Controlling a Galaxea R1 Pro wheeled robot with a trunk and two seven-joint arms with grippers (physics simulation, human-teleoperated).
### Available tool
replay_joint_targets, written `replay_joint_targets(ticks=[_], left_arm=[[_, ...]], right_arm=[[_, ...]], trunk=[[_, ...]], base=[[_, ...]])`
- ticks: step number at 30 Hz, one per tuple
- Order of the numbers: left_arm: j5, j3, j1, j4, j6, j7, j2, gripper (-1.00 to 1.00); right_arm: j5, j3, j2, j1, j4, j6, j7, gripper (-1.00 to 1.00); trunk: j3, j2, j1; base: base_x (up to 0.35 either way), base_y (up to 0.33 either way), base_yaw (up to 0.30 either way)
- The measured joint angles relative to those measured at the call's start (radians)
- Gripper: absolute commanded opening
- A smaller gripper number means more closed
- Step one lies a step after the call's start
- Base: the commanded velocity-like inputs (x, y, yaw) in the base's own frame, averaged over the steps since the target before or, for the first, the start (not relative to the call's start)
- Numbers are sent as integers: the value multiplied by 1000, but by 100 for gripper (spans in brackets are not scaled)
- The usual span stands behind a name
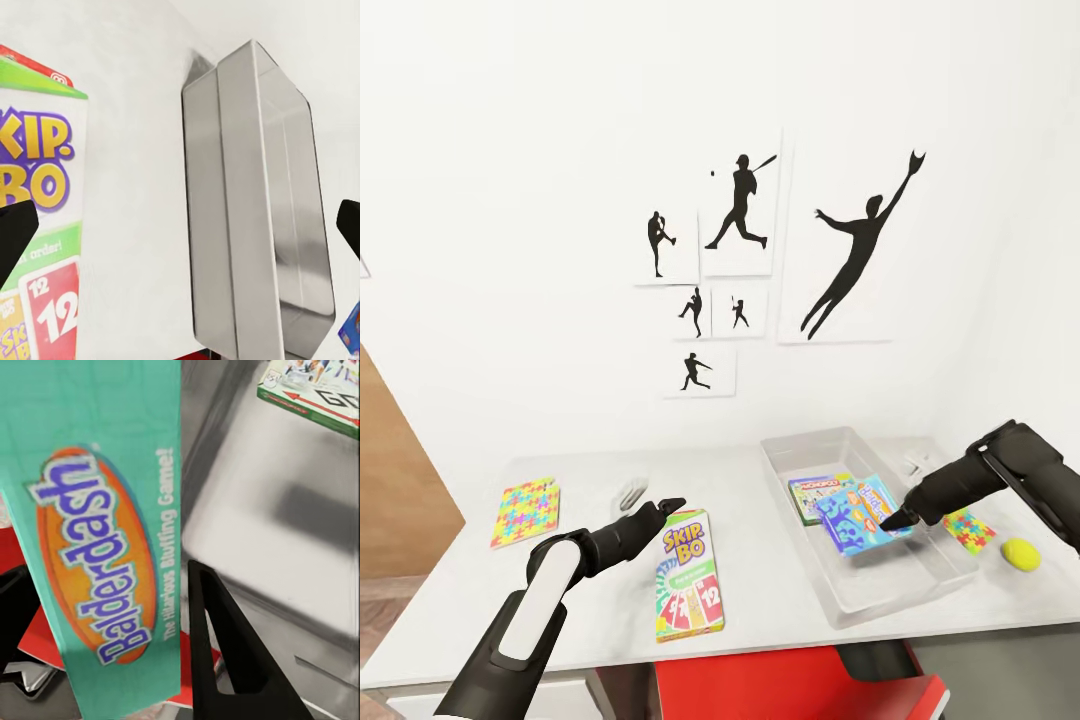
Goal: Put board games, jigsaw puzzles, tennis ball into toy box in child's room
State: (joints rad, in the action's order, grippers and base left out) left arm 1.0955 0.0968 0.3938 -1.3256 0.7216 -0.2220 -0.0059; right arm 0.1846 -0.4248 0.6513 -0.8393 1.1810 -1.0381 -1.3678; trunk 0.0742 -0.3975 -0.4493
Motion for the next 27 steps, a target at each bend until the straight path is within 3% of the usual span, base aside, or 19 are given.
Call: replay_joint_targets(ticks=[9,27], left_arm=[[0,0,0,0,0,-1,0,100],[0,0,1,0,0,-2,1,100]], right_arm=[[-7,-9,-5,-67,-121,-1,-6,-100],[-14,-44,-6,-90,-163,-1,-9,-100]], trunk=[[0,0,0],[0,0,0]], base=[[0,0,0],[0,0,0]])
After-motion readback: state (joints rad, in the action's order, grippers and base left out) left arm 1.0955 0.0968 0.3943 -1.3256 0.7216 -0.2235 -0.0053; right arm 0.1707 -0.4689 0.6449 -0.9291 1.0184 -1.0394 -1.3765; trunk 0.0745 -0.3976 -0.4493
